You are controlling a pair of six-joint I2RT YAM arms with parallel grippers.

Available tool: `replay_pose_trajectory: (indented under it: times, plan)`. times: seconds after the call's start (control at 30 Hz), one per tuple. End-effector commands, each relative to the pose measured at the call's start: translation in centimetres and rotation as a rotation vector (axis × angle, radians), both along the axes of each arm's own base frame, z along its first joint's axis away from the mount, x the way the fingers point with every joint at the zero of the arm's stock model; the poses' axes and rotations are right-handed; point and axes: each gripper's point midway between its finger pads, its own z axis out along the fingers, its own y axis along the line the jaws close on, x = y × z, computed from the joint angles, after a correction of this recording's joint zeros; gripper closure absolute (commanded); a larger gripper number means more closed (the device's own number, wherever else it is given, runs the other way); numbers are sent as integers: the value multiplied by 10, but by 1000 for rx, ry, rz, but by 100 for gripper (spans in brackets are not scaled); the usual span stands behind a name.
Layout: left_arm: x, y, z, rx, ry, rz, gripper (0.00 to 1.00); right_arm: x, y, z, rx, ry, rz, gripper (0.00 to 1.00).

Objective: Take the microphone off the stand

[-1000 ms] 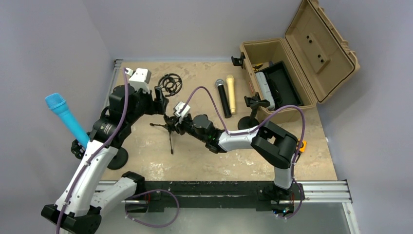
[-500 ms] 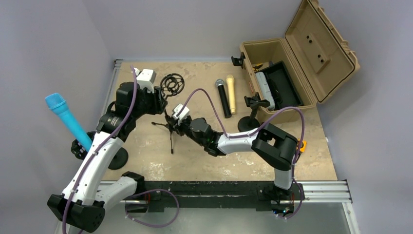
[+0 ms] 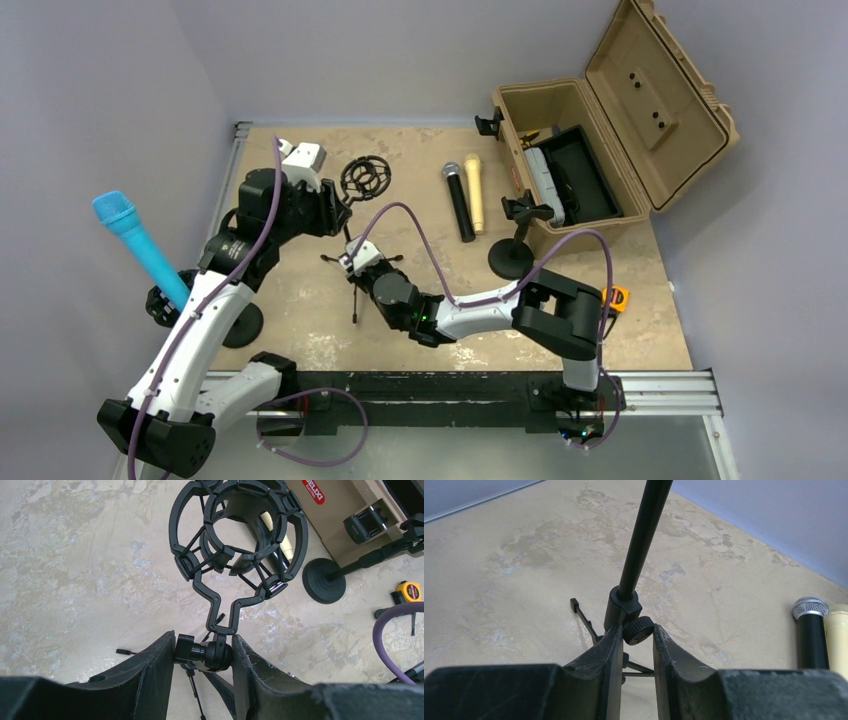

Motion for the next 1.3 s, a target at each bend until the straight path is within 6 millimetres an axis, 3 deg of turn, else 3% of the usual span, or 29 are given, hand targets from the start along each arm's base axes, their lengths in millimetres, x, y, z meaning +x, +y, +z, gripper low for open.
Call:
replay_pose_trajectory:
  times: [0.0, 0.1, 0.2, 0.33, 0.5, 0.63, 0.77, 0.93, 1.03, 1.27]
  plan:
    - [0, 0, 0, -9, -20, -7, 78, 3, 3, 40, 136, -29, -23, 70]
    - [-3, -1, 0, -15, -23, -19, 79, -8, 10, 46, 179, -6, 73, 48]
    - [-5, -4, 0, -26, -33, -36, 79, -20, 16, 49, 229, 39, 187, 37]
    - [-8, -5, -2, -32, -30, -45, 80, -29, 12, 51, 338, 144, 294, 32]
    - [-10, -8, -2, -36, -25, -56, 80, -46, 17, 51, 442, 365, 596, 32]
    - [-11, -11, -3, -38, -25, -65, 80, -66, 19, 65, 537, 516, 749, 32]
    - [-12, -10, -2, -36, -28, -65, 80, -47, 11, 52, 548, 615, 747, 33]
    - [-12, -11, -2, -32, -30, -67, 80, -34, 18, 29, 512, 693, 727, 39]
    - [-13, -11, -2, -33, -32, -69, 80, -19, 7, 13, 532, 721, 661, 40]
    - [-15, -13, 0, -36, -37, -78, 81, 17, -11, 19, 540, 662, 516, 39]
